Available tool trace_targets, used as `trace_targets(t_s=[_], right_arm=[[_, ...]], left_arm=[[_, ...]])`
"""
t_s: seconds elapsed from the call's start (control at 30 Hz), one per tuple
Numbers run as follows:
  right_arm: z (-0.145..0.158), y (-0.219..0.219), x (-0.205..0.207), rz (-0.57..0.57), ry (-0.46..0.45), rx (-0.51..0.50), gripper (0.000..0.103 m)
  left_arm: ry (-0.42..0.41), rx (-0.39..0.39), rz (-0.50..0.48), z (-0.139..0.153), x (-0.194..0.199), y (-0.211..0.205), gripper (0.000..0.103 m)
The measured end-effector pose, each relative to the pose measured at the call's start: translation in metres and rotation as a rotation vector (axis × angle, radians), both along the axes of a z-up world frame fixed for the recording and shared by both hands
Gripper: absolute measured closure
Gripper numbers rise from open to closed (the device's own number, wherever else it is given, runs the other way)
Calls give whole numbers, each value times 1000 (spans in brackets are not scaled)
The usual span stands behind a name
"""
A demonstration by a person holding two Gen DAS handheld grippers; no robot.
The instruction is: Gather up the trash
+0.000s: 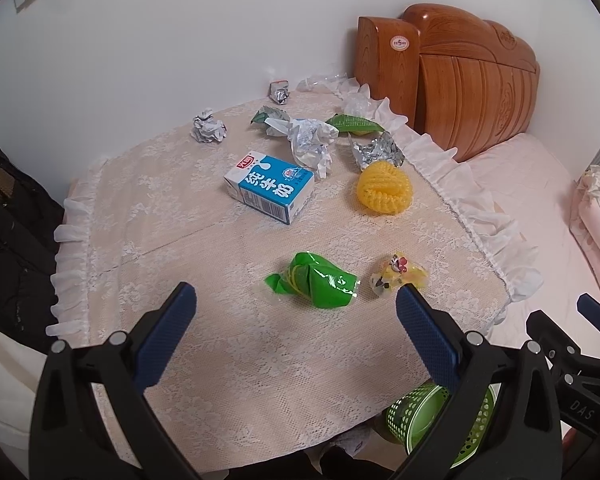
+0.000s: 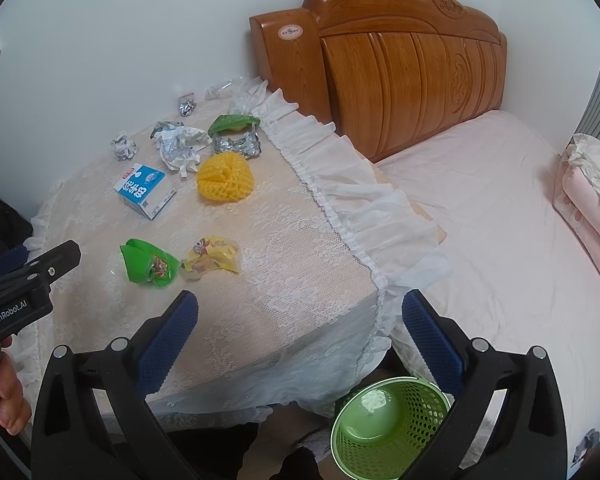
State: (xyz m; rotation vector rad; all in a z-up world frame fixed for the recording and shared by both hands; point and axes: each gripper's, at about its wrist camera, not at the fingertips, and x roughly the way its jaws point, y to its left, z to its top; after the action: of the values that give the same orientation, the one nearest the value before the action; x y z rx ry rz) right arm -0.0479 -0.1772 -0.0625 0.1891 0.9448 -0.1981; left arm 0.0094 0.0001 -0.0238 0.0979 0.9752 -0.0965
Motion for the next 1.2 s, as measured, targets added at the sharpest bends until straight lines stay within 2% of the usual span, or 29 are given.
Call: trace_targets(t_s=[1.2], right_arm=[[-1,5,-1,-5,4,-4,2]], left_arm=[[14,-4,4,-2,1,7,7]])
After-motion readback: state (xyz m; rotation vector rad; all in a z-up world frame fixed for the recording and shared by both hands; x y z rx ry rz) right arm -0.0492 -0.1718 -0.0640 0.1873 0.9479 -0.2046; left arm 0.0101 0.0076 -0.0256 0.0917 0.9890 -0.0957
